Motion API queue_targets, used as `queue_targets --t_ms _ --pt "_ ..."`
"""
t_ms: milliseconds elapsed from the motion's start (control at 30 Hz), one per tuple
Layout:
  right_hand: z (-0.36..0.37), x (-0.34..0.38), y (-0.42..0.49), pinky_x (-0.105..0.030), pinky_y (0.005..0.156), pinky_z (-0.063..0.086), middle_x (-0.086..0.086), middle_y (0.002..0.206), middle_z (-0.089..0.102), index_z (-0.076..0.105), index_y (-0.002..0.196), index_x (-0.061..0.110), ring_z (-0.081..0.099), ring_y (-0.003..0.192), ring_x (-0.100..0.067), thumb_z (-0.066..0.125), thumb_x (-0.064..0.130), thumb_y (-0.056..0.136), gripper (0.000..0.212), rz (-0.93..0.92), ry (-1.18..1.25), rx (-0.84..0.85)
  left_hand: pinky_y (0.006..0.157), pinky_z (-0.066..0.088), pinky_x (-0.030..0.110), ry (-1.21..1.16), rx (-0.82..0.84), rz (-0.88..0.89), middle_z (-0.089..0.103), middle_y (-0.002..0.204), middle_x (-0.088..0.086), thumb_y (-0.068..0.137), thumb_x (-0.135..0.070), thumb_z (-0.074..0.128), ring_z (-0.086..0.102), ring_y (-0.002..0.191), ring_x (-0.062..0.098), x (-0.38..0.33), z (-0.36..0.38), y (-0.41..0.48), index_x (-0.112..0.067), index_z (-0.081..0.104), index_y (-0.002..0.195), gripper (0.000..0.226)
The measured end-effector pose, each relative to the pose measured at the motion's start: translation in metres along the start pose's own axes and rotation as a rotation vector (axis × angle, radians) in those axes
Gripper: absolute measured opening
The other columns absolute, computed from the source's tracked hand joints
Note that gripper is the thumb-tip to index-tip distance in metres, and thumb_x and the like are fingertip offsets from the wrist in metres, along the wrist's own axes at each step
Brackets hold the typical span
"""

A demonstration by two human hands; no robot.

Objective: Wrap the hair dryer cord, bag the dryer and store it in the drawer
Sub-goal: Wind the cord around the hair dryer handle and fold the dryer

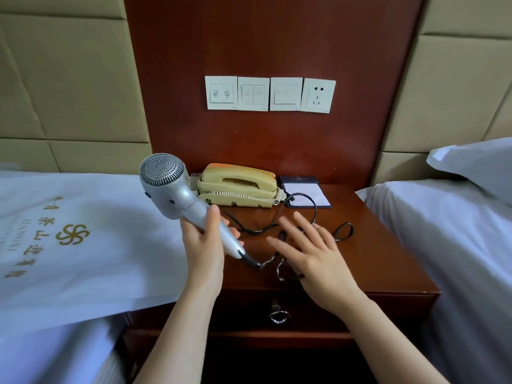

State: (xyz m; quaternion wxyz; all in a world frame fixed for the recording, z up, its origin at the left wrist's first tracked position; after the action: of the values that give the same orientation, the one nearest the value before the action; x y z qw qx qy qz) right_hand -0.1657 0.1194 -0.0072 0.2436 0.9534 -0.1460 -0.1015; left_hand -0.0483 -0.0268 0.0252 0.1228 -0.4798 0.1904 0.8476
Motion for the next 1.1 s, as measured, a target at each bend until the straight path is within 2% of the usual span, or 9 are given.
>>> queue_targets --t_ms 100,167,267,367,467,533,867,967,1100 --pt "0.001 -0.001 0.001 -0.034 0.107 0.026 -0.001 0.138 0.052 0.027 0.144 0.034 0.039 0.135 -0.025 0.039 0.015 0.088 0.06 0.055 0.046 0.014 0.046 0.05 0.029 -0.028 -0.093 -0.044 0.057 0.064 0.0 0.095 -0.025 0.05 0.058 0.049 0.013 -0.001 -0.009 0.005 -0.013 0.046 0.094 0.013" --pt "-0.001 0.002 0.003 -0.029 0.091 0.037 0.004 0.111 0.066 0.024 0.145 0.033 0.058 0.11 -0.022 0.026 0.031 0.094 0.051 0.067 0.207 0.029 0.046 0.05 0.027 -0.039 -0.132 -0.076 0.059 0.06 -0.004 0.095 -0.026 0.05 0.058 0.05 0.014 -0.002 -0.014 0.008 -0.019 0.048 0.086 0.011" --pt "-0.005 0.006 0.006 -0.027 0.085 0.039 0.016 0.097 0.062 0.041 0.139 0.029 0.059 0.092 -0.015 0.033 0.031 0.095 0.044 0.086 0.394 0.007 0.049 0.05 0.028 -0.057 -0.15 -0.089 0.056 0.073 0.001 0.094 -0.027 0.052 0.059 0.05 0.013 -0.003 -0.02 0.013 -0.022 0.048 0.088 0.009" --pt "-0.006 0.002 0.012 -0.031 0.082 0.04 0.012 0.087 0.069 0.053 0.121 0.025 0.062 0.08 -0.015 0.037 0.032 0.093 0.033 0.093 0.379 -0.046 0.055 0.052 0.032 -0.023 -0.14 -0.054 0.055 0.072 0.002 0.095 -0.023 0.051 0.059 0.05 0.013 -0.005 -0.021 0.015 -0.02 0.047 0.088 0.009" --pt "-0.004 -0.011 0.014 -0.032 0.067 0.038 0.009 0.051 0.049 0.057 0.094 0.018 0.052 0.053 -0.019 0.039 0.035 0.092 0.024 0.221 0.257 -0.167 0.057 0.051 0.033 0.008 -0.117 -0.05 0.054 0.071 0.003 0.094 -0.022 0.052 0.059 0.046 0.012 -0.004 -0.021 0.018 -0.014 0.047 0.092 0.009" --pt "-0.005 -0.019 0.015 -0.029 0.061 0.033 0.013 0.044 0.03 0.054 0.083 0.016 0.045 0.044 -0.019 0.039 0.039 0.092 0.029 0.285 0.192 -0.224 0.057 0.05 0.032 0.023 -0.107 -0.076 0.055 0.072 0.004 0.094 -0.023 0.053 0.059 0.044 0.011 -0.004 -0.022 0.021 -0.015 0.049 0.092 0.009" --pt "-0.012 -0.057 0.014 -0.029 0.063 0.028 0.004 0.045 0.048 0.061 0.073 0.018 0.056 0.048 -0.025 0.05 0.051 0.087 0.037 0.363 0.124 -0.207 0.049 0.047 0.032 0.115 0.056 -0.15 0.057 0.055 0.003 0.092 -0.02 0.055 0.053 0.046 0.021 -0.008 -0.023 0.025 -0.011 0.048 0.093 0.011" --pt "0.002 -0.05 0.009 -0.032 0.069 0.031 0.002 0.063 0.065 0.065 0.082 0.024 0.064 0.066 -0.022 0.05 0.057 0.086 0.037 0.353 0.047 -0.082 0.041 0.042 0.028 0.177 0.085 -0.154 0.05 0.052 0.005 0.09 -0.017 0.057 0.048 0.037 0.02 -0.005 -0.014 0.017 -0.014 0.047 0.084 0.012" --pt "0.015 -0.032 0.006 -0.036 0.086 0.027 0.003 0.079 0.068 0.068 0.09 0.022 0.064 0.081 -0.025 0.044 0.054 0.082 0.041 0.381 -0.164 -0.009 0.038 0.04 0.024 0.151 0.154 -0.273 0.049 0.05 0.005 0.089 -0.019 0.06 0.047 0.036 0.019 0.008 0.002 -0.003 -0.014 0.049 0.088 0.012"
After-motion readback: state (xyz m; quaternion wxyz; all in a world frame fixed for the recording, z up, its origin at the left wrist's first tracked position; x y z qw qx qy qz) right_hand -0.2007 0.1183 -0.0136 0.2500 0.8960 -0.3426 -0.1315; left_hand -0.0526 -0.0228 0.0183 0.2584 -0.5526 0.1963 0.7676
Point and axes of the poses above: each hand's wrist, its own y-axis towards the middle knuckle, its own z-axis out of the palm, x = y × z, the point moved 1 cm from there along y, towards the middle knuckle
